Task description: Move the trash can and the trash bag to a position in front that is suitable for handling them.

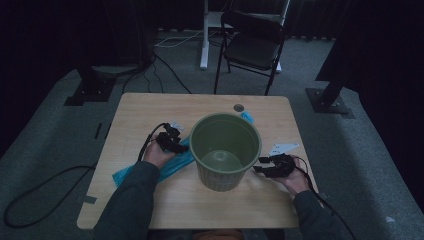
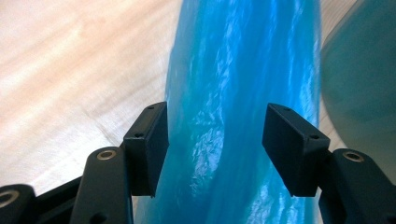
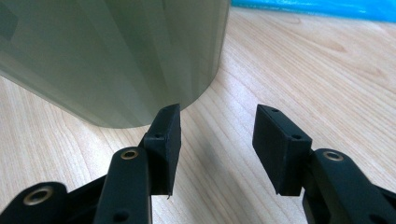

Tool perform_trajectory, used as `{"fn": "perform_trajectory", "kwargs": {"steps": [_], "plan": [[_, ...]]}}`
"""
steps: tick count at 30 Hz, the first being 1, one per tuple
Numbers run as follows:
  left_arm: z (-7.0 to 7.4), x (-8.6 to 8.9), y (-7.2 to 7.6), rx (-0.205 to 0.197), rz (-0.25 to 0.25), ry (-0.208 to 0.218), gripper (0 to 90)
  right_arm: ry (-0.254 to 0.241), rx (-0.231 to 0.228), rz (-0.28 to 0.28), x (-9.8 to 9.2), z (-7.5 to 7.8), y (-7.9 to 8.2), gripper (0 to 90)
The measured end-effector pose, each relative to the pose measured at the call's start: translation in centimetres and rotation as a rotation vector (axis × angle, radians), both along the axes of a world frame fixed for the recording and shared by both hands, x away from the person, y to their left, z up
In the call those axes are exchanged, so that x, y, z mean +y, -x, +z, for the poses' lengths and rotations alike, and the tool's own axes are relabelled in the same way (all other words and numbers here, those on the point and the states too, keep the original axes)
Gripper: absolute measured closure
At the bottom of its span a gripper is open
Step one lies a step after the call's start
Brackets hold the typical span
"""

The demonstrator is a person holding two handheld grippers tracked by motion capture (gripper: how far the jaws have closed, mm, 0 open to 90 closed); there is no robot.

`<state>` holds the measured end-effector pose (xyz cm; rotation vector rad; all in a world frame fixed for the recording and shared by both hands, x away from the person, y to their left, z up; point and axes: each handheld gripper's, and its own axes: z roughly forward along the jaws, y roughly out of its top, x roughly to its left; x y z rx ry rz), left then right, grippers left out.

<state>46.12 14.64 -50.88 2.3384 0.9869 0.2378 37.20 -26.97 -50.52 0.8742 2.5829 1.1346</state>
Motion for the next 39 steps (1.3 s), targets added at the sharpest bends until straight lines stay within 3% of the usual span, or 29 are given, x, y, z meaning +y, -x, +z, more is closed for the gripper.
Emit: {"fn": "perform_trajectory", "kwargs": {"steps": [6,10,14,24,39], "plan": [[-1.3,-0.3,-0.3,0.028,-0.008,-0.02,39.0,0.017,0.011,0.014,0.3,-0.3,0.0,51.1],[-1.4,-0.4,-0.1,0.009,-0.006,-0.026,40.7,0.028,0.021,0.015,0.4,-0.4,0.0,51.1],[-1.3,-0.6,0.2,-0.02,-0.017,-0.082,49.0,0.036,0.018,0.019,0.5,-0.5,-0.1,51.1],[-1.2,0.0,0.6,-0.018,-0.025,-0.068,68.8,0.053,0.027,0.02,0.6,-0.9,-0.1,51.1],[-1.3,0.3,0.5,-0.008,-0.019,-0.04,70.0,0.061,0.039,0.024,0.7,-1.1,-0.2,51.2]]}}
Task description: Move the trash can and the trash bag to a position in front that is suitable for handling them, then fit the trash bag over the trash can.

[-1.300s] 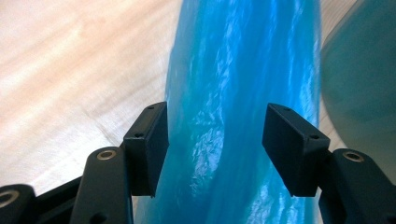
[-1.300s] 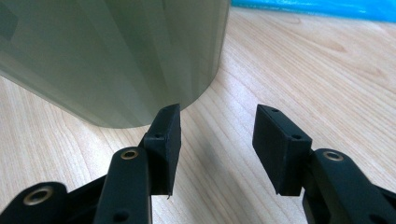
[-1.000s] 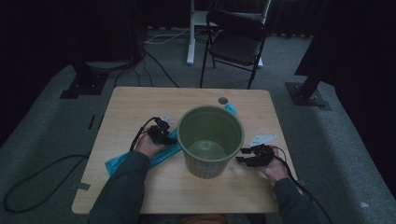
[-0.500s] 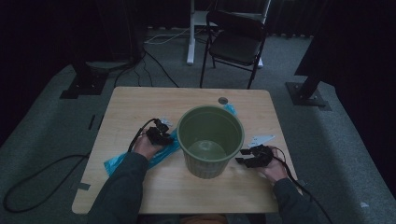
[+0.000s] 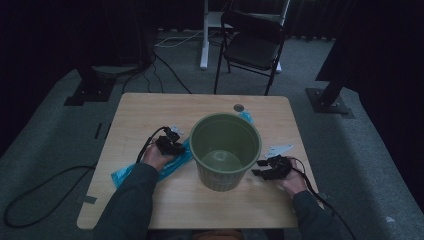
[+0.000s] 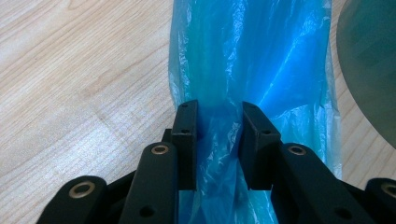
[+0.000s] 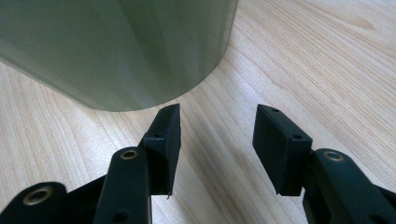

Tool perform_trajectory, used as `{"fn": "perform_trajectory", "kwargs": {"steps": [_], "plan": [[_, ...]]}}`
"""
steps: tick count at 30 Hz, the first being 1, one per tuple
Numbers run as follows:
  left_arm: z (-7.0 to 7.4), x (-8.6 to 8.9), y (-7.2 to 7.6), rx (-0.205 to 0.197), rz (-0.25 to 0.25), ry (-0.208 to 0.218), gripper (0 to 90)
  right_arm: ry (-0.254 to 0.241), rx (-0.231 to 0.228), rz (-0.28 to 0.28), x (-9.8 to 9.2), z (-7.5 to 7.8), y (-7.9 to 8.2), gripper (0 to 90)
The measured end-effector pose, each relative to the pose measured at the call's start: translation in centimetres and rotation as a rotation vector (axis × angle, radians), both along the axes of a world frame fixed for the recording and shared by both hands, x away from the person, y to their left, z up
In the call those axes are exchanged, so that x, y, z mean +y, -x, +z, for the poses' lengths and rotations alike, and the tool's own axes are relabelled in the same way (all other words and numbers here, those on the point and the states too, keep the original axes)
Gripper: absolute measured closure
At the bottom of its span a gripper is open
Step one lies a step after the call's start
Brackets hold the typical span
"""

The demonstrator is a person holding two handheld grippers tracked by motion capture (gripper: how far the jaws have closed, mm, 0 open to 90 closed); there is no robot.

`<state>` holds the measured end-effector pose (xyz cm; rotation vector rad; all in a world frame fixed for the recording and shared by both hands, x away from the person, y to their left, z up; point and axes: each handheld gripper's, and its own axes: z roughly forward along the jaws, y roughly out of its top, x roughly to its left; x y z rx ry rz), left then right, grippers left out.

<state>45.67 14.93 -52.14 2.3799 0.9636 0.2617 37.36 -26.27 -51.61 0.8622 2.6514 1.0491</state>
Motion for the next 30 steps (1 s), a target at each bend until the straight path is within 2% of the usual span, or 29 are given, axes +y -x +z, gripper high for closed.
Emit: {"fn": "perform_trajectory", "kwargs": {"steps": [5,11,22,28,30], "plan": [[0.2,0.1,0.2,0.0,0.005,-0.006,70.1,0.004,-0.001,0.0,0.0,0.0,0.0,51.1],[2.2,1.0,0.7,-0.033,0.002,0.061,75.7,0.001,0.0,-0.006,-0.2,0.0,-0.1,51.2],[6.6,2.2,1.2,-0.105,-0.014,0.224,87.7,0.007,0.006,0.005,0.1,-0.2,0.0,51.3],[8.9,2.3,1.4,-0.138,-0.033,0.285,89.1,-0.004,0.001,0.011,0.3,0.0,0.0,52.0],[9.2,2.3,1.5,-0.145,-0.035,0.285,89.1,-0.007,-0.001,0.014,0.3,0.0,0.1,52.2]]}}
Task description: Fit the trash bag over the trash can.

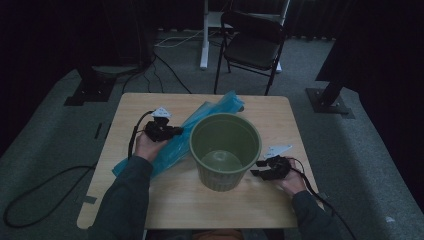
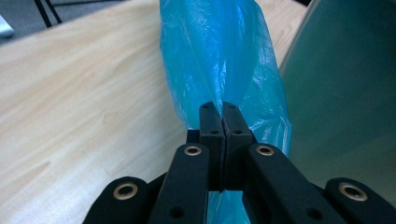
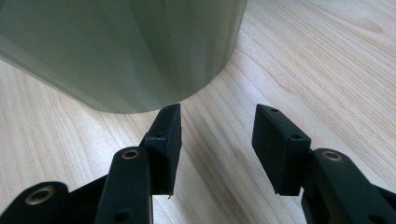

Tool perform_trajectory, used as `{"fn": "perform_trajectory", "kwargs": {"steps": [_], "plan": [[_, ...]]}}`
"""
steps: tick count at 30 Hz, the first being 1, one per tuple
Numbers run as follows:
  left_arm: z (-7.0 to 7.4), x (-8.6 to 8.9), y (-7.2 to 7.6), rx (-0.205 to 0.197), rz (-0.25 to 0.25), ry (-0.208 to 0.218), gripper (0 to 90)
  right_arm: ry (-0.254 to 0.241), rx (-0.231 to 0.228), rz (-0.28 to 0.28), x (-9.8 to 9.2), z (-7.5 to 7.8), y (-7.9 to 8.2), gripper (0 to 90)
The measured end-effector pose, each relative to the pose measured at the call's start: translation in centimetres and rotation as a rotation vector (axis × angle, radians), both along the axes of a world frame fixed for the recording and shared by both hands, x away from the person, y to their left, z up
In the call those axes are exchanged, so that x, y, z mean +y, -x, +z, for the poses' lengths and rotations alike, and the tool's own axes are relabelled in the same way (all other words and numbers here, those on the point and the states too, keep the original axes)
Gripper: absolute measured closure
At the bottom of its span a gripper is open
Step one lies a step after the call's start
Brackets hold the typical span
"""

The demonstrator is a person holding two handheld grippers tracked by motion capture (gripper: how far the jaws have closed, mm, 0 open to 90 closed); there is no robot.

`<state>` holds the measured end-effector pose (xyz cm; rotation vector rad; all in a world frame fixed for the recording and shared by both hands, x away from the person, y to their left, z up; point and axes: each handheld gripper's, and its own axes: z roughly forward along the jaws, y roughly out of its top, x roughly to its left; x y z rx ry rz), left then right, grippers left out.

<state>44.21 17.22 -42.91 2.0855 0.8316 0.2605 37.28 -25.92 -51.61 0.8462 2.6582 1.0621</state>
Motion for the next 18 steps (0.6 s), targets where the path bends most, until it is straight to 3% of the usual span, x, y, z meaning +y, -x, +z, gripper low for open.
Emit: {"fn": "perform_trajectory", "kwargs": {"steps": [2,3,18], "plan": [[0.3,0.0,0.0,-0.003,-0.004,0.007,89.2,-0.002,-0.004,0.0,0.1,0.0,0.0,52.5],[1.3,0.0,0.1,-0.016,-0.008,0.05,89.1,-0.021,-0.005,-0.003,0.4,0.2,0.0,53.4],[6.2,-1.3,0.9,-0.117,-0.053,0.09,89.3,-0.024,-0.009,0.03,1.5,0.2,0.1,56.3]]}}
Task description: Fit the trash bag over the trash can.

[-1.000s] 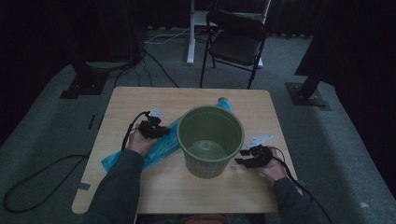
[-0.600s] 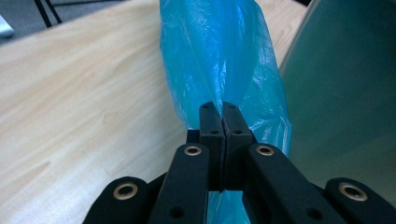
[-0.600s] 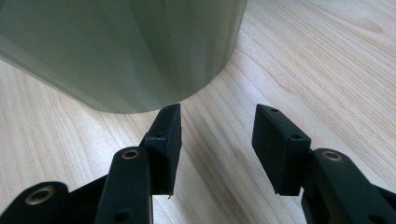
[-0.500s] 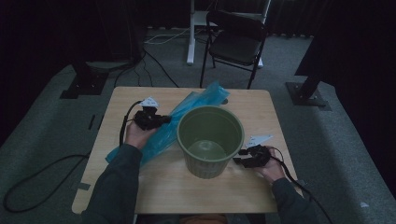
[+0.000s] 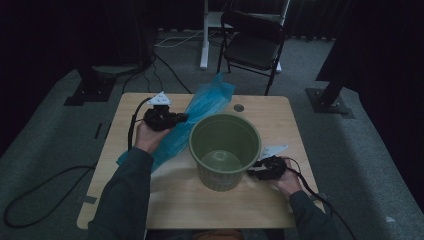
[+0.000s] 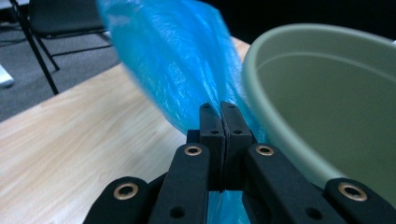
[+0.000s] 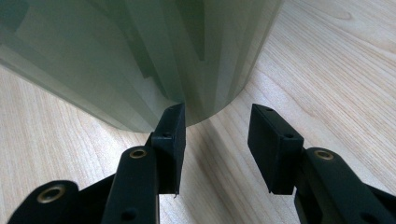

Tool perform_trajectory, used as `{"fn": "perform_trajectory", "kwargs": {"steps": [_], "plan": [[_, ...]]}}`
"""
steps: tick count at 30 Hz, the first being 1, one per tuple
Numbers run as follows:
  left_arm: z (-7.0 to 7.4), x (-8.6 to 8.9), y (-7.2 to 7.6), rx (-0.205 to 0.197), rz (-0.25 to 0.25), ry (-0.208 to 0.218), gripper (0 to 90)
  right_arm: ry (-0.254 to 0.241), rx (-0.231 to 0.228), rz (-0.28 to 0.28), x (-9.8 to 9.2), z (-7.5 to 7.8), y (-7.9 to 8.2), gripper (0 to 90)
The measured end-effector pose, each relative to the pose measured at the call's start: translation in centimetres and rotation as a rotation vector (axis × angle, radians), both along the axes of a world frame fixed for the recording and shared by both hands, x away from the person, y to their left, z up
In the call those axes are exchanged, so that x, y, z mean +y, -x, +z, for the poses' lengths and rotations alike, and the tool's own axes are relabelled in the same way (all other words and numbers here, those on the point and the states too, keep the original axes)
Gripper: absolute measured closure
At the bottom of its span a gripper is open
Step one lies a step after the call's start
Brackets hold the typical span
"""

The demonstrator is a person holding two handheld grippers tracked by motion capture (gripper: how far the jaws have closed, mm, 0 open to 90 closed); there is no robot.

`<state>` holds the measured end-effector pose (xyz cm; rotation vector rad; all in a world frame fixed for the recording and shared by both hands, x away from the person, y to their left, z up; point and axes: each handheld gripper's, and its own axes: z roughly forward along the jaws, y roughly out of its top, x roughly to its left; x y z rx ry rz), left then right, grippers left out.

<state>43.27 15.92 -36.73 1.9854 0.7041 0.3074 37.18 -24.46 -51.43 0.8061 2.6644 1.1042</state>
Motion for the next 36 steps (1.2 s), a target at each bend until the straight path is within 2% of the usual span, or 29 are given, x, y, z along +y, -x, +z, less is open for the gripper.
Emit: {"fn": "perform_trajectory", "kwargs": {"steps": [13,26,30,36], "plan": [[3.3,-2.2,0.1,-0.053,-0.043,0.017,89.3,-0.012,0.014,0.011,0.4,-0.2,0.0,57.1],[4.9,-4.9,0.5,-0.074,-0.101,0.012,89.1,-0.016,0.016,0.021,1.1,-0.2,0.1,58.4],[5.6,-5.8,0.9,-0.082,-0.124,0.03,89.1,-0.014,0.015,0.03,1.6,-0.2,0.2,58.4],[6.4,-7.9,1.7,-0.102,-0.167,0.019,89.1,-0.012,0.014,0.03,1.6,-0.2,0.2,58.4]]}}
